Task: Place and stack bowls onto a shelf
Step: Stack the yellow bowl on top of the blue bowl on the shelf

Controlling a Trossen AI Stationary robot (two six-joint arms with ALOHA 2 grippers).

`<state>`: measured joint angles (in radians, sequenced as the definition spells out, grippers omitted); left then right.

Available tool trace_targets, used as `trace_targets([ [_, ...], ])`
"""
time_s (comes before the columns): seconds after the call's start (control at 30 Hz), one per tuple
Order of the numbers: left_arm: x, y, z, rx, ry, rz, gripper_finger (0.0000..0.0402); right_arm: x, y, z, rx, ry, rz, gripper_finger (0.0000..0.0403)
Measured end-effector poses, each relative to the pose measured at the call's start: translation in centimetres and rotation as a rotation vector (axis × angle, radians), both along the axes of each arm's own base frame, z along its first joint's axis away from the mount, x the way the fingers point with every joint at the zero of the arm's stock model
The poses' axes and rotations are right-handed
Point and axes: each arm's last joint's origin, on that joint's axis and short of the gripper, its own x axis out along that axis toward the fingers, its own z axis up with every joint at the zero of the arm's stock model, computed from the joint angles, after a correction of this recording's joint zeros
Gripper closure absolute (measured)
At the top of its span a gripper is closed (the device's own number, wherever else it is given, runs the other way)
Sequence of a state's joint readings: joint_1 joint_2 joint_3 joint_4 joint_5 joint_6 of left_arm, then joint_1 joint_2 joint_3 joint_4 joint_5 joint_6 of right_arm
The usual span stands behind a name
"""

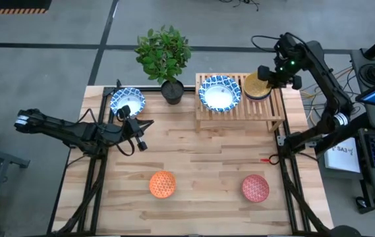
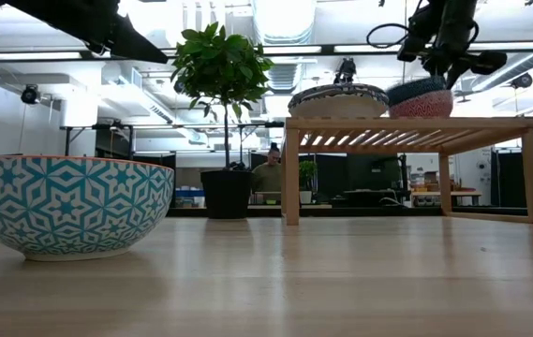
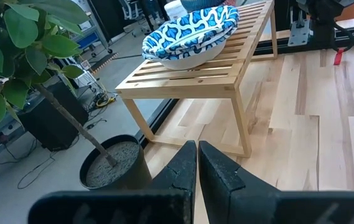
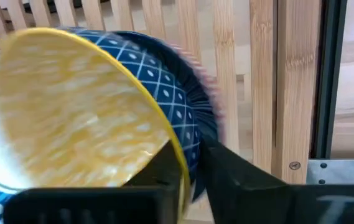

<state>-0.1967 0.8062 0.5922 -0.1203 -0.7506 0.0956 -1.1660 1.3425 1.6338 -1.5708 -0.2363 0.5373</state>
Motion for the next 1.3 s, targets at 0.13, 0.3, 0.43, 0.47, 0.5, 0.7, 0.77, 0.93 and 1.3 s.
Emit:
trace_targets([
  [0.13,0.0,0.0,0.0,0.000,0.000,0.000,0.0402,-0.2,0.4,0.5,-0.022,-0.009,-0.001,0.0318],
  [0.3,0.0,0.0,0.0,0.000,-0.001,0.000,0.0402,-0.4,0.9,1.6,-0.061,-0.027,-0.005,0.0285],
  [0.43,0.0,0.0,0.0,0.000,-0.001,0.000,0.0402,-0.6,1.4,2.9,-0.105,-0.054,-0.033,0.0275],
  [0.47,0.0,0.0,0.0,0.000,-0.001,0.000,0.0402,-0.7,1.6,3.4,-0.121,-0.062,-0.036,0.0275],
  [0.5,0.0,0.0,0.0,0.000,-0.001,0.000,0.0402,-0.7,1.7,3.8,-0.138,-0.070,-0.036,0.0275],
  [0.7,0.0,0.0,0.0,0.000,-0.001,0.000,0.0402,-1.2,2.5,5.9,-0.241,-0.072,-0.033,0.0285],
  [0.77,0.0,0.0,0.0,0.000,-0.001,0.000,0.0402,-1.4,2.8,6.3,-0.289,-0.040,-0.005,0.0289],
  [0.93,0.0,0.0,0.0,0.000,-0.001,0.000,0.0402,-2.1,4.3,6.6,-0.409,-0.014,0.087,0.0315],
  [1.3,0.0,0.0,0.1,0.002,-0.008,-0.001,0.0402,-2.7,9.2,2.4,-0.829,-0.288,0.224,0.0393],
])
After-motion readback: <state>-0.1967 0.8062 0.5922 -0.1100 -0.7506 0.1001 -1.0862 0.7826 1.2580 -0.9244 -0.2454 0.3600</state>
